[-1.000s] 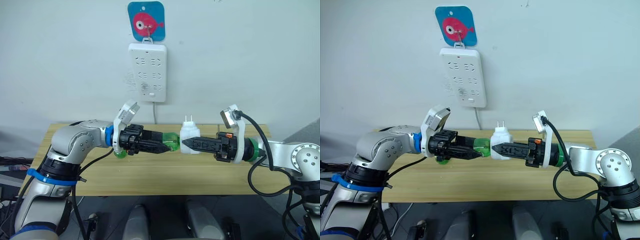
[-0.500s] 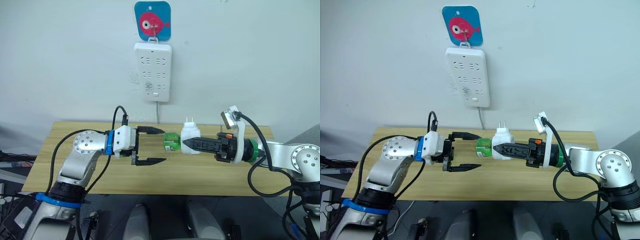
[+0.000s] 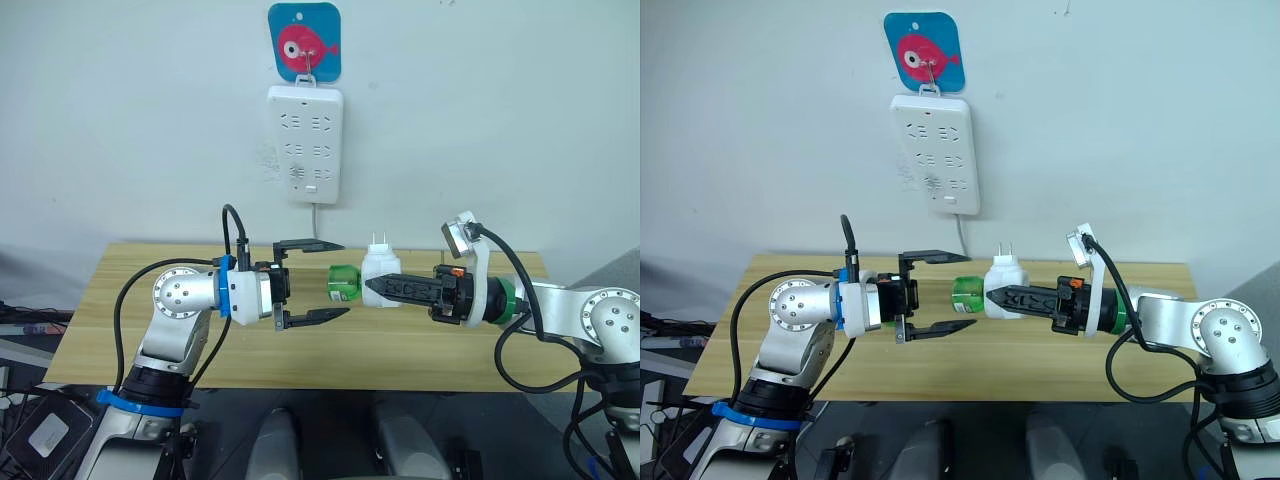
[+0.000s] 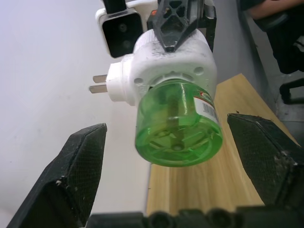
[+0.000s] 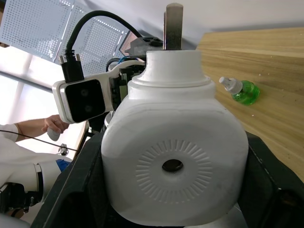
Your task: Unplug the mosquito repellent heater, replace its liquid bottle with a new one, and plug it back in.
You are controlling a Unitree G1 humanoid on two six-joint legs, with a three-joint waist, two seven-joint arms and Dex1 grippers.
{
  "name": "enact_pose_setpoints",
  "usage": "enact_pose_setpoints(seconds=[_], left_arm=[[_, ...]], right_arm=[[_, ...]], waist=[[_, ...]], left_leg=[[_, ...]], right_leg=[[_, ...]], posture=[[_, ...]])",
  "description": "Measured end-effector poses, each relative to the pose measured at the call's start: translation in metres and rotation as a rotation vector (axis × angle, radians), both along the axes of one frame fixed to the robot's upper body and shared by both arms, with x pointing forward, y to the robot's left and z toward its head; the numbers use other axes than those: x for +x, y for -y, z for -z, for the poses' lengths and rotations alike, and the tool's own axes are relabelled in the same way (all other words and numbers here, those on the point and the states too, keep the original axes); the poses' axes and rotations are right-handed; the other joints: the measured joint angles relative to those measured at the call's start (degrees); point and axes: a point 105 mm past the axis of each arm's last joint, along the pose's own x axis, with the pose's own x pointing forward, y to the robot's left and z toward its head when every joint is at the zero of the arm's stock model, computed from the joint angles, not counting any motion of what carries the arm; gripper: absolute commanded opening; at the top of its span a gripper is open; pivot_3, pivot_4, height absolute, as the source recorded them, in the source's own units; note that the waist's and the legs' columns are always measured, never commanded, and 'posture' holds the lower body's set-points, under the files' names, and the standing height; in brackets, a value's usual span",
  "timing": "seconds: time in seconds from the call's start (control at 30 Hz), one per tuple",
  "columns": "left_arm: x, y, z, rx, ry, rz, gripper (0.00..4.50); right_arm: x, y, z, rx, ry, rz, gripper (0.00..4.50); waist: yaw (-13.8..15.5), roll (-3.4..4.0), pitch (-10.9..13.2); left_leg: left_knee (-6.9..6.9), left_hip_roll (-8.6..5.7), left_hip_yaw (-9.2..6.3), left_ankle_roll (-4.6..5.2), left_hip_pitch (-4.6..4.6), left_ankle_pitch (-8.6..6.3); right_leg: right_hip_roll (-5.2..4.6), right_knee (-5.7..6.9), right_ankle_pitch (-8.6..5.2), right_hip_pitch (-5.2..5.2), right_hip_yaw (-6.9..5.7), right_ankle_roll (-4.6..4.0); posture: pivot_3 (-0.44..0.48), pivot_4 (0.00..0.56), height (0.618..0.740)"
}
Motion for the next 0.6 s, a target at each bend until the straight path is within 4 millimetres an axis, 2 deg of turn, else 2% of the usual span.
enact_pose_setpoints(seconds=[0.17,0.23,0.3,0.37,0.5,0.6], left_arm=[[-0.001,0.001,0.002,0.007,-0.002,0.013,2.26],[-0.002,0.0,0.001,0.01,-0.016,0.018,2.23],[-0.002,-0.001,0.001,0.031,-0.126,0.026,2.23],[-0.003,-0.002,-0.004,0.076,-0.31,0.036,2.23],[-0.005,-0.006,-0.014,0.115,-0.801,0.092,2.23],[-0.005,-0.008,-0.015,0.115,-0.97,0.123,2.23]], right_arm=[[0.0,0.0,0.0,0.0,0.0,0.002,3.02],[0.0,0.0,0.0,0.001,0.0,-0.001,3.02],[-0.001,-0.001,0.001,-0.002,-0.003,-0.005,3.02],[-0.002,-0.002,0.002,-0.003,-0.006,-0.013,3.02],[-0.006,-0.006,-0.002,0.016,0.007,-0.043,3.02],[-0.008,-0.008,-0.003,0.02,0.012,-0.053,3.02]], waist=[[-0.01,0.0,0.0],[-0.02,0.0,0.0],[-0.15,0.0,0.0],[-0.46,0.0,0.01],[-0.76,0.0,0.01],[-1.04,0.0,0.01]], left_leg=[[0.0,0.0,0.0,0.0,0.0,0.0],[0.01,0.0,0.0,0.0,0.0,0.0],[0.0,0.02,-0.05,0.0,-0.01,0.0],[0.0,0.02,-0.11,0.0,0.0,0.0],[0.01,0.02,-0.19,0.01,0.0,0.0],[-0.01,0.02,-0.18,0.01,-0.01,0.0]], right_leg=[[0.0,0.01,0.0,0.0,0.0,0.0],[0.01,0.01,0.0,0.0,0.01,0.0],[0.02,0.01,0.0,0.0,-0.02,0.0],[0.04,0.05,-0.01,0.0,-0.06,0.01],[0.08,0.08,-0.15,0.01,-0.14,0.25],[0.08,0.06,-0.15,0.01,-0.14,0.24]], posture=[[-0.142,0.213,0.725],[-0.142,0.213,0.725],[-0.131,0.216,0.725],[-0.124,0.214,0.725],[-0.123,0.213,0.725],[-0.123,0.213,0.725]])
